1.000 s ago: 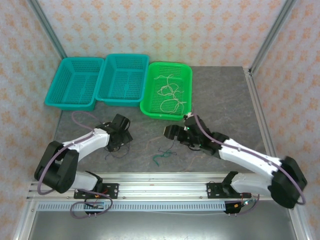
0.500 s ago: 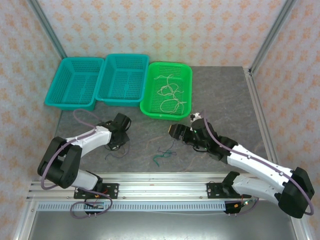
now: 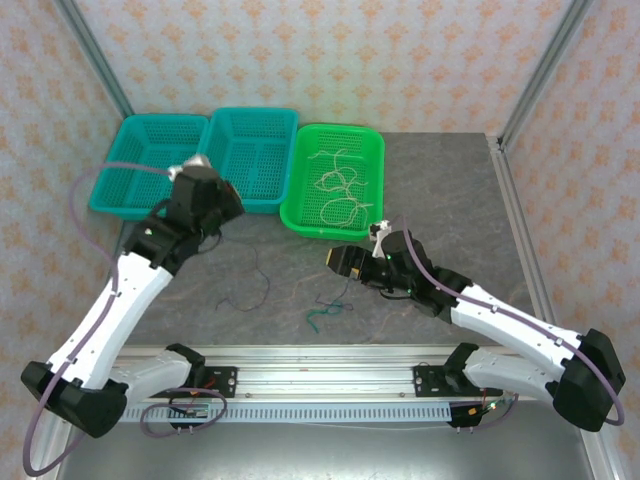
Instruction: Untangle the cables
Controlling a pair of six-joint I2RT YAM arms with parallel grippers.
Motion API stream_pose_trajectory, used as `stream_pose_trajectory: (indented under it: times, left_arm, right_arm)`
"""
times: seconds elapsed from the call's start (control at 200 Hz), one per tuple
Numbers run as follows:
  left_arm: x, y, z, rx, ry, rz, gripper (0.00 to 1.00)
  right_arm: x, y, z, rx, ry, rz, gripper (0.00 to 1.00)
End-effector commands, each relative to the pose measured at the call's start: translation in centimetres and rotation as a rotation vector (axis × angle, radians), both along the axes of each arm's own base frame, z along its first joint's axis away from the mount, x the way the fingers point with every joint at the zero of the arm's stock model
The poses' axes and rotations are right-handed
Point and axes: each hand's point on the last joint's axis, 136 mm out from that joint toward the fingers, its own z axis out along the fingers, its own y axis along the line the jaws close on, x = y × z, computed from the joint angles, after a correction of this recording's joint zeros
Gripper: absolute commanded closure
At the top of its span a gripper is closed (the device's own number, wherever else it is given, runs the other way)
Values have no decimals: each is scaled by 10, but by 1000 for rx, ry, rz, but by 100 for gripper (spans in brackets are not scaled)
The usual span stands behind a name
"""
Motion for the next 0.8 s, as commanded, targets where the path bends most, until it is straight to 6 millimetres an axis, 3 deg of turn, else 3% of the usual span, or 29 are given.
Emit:
stream_pose_trajectory:
  times: [0.0,0.12,0.31,0.5,0.576,0.661,0.721,0.736,0.796]
  left_arm:
    - [9,22,59,123,-71,40,100]
    - [32,20,133,108,-219,31,100]
    - [67,16,230,62,-477,5,100]
    - [77,29,316,54,-753,41,100]
    - [88,29,336,70,-858,49,100]
    - [107,31,345,88,-923,65,100]
    - [121,32,345,96,-940,67,100]
    - [135,30,337,101,-926,62,100]
    - [155,28,328,112,-929,39,100]
  right_arm:
    - [3,4,22,51,-47,0,13]
    - [3,1,22,62,-48,-16,13]
    - [2,-5,23,62,-61,-38,13]
    - [3,-6,20,61,-52,-46,13]
    - [3,-6,19,64,-51,-47,13]
    - [3,-6,17,54,-51,-45,13]
    - [3,-6,16,47,-53,-45,13]
    - [3,-7,15,43,-52,-45,13]
    - [3,-8,14,33,-55,-48,13]
